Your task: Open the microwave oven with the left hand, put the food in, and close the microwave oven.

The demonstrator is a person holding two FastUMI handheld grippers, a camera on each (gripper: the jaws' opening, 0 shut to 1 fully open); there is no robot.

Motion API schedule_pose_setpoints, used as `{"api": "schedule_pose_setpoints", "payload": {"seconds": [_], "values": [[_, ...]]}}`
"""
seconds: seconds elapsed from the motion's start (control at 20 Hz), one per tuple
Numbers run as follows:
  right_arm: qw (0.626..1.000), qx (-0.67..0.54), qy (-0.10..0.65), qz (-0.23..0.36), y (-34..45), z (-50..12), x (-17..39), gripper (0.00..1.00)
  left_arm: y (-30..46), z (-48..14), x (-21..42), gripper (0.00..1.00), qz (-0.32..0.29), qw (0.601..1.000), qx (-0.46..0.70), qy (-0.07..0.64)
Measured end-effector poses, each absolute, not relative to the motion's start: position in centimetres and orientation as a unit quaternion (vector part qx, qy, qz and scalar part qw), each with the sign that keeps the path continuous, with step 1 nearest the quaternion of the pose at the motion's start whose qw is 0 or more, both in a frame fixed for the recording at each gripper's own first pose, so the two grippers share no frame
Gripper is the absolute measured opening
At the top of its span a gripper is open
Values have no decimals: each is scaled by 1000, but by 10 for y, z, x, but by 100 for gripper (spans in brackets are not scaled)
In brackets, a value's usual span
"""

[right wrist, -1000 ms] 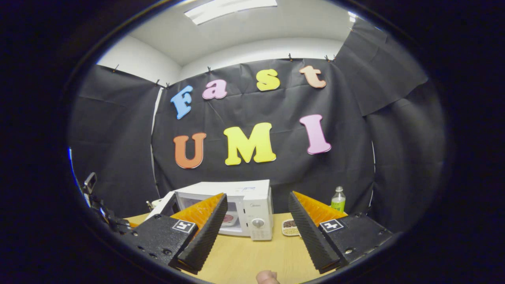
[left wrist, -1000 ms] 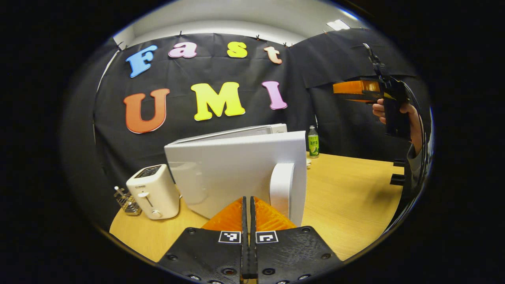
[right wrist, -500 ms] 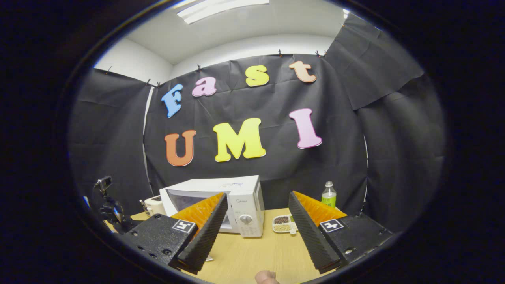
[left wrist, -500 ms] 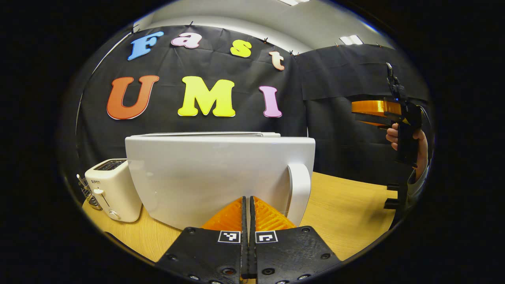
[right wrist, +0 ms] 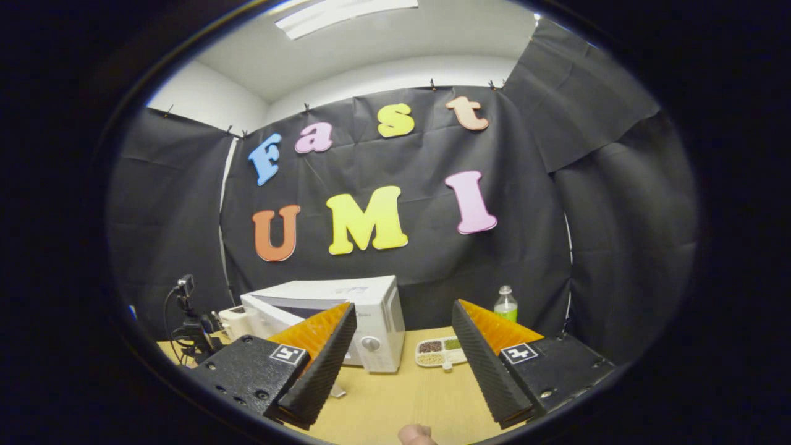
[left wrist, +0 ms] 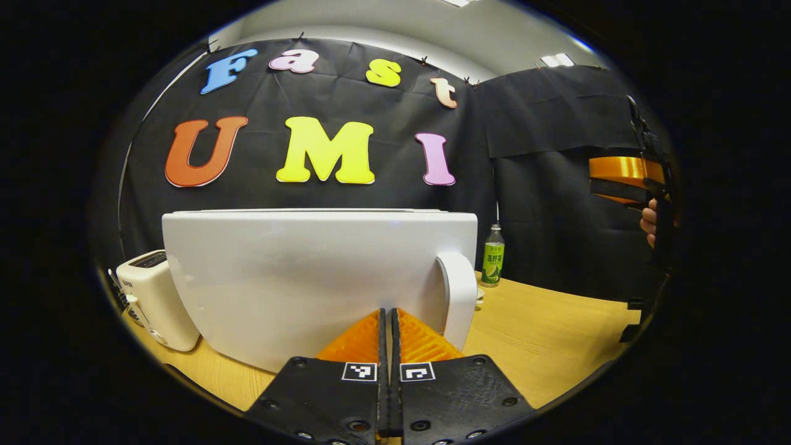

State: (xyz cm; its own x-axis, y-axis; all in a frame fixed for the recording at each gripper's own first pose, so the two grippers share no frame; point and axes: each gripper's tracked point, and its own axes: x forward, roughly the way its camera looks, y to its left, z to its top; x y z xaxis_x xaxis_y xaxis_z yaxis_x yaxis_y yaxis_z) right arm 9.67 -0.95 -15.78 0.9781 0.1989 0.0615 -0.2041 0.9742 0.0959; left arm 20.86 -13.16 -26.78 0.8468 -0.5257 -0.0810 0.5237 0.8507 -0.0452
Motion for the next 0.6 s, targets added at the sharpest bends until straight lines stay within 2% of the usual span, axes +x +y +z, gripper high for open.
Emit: {"api": "schedule_pose_setpoints", "payload": {"seconds": [0.3, 0.6], "values": [[995, 55, -20, 85, -28, -162, 93, 99, -149, -260, 246, 0, -240, 969, -30, 57], [994, 59, 4, 87, -27, -157, 66, 99, -157, -257, 278, 0, -188, 979, -38, 76]]}}
